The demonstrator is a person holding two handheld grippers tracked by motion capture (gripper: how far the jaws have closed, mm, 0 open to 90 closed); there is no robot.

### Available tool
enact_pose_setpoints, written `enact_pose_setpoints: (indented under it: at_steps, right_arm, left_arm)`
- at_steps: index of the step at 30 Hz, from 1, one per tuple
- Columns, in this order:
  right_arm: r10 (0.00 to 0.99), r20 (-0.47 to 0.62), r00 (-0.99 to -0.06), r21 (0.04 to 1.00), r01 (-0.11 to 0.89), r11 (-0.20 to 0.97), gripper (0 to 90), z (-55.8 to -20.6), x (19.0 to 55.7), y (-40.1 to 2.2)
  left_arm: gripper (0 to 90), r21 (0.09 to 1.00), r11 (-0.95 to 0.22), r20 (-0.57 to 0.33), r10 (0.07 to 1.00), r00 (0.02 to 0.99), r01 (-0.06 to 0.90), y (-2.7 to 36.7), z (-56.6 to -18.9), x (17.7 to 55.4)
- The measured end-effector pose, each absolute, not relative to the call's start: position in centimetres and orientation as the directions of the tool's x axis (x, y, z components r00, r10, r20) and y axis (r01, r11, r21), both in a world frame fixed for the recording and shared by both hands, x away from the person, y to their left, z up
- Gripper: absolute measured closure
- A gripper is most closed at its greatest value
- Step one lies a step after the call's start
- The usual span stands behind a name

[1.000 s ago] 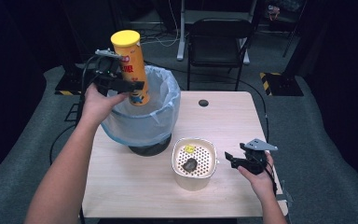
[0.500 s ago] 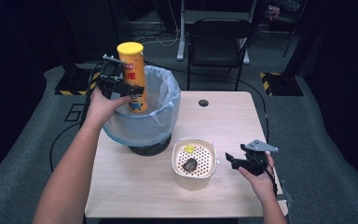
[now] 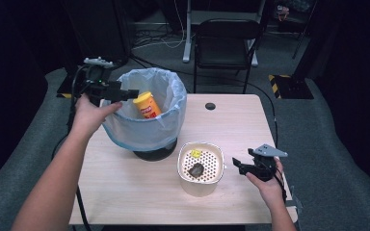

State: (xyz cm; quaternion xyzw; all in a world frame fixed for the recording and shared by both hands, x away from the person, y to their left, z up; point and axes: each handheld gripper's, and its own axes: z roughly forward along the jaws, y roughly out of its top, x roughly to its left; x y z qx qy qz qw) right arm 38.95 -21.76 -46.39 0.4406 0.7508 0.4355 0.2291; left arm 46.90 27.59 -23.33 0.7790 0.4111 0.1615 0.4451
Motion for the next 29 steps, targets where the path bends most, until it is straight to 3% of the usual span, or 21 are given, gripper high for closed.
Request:
enact_pose_setpoints:
  at_steps: [14, 20, 29]
  right_arm:
    - [0.865, 0.039, -0.501, 0.851, 0.470, 0.233, 22.8, -46.5, 38.9, -21.7]
    - [0.867, 0.038, -0.496, 0.851, 0.471, 0.232, 22.8, -46.5, 38.9, -21.7]
    - [0.879, 0.036, -0.476, 0.827, 0.508, 0.241, 20.3, -47.3, 39.3, -22.2]
  left_arm:
    - [27.7, 0.849, -0.240, -0.165, 0.726, 0.668, 0.470, 33.3, -25.4, 39.0]
    - [27.2, 0.872, -0.213, -0.159, 0.728, 0.667, 0.441, 35.7, -30.3, 36.7]
    - [23.7, 0.855, -0.164, -0.199, 0.772, 0.604, 0.492, 37.7, -38.3, 36.8]
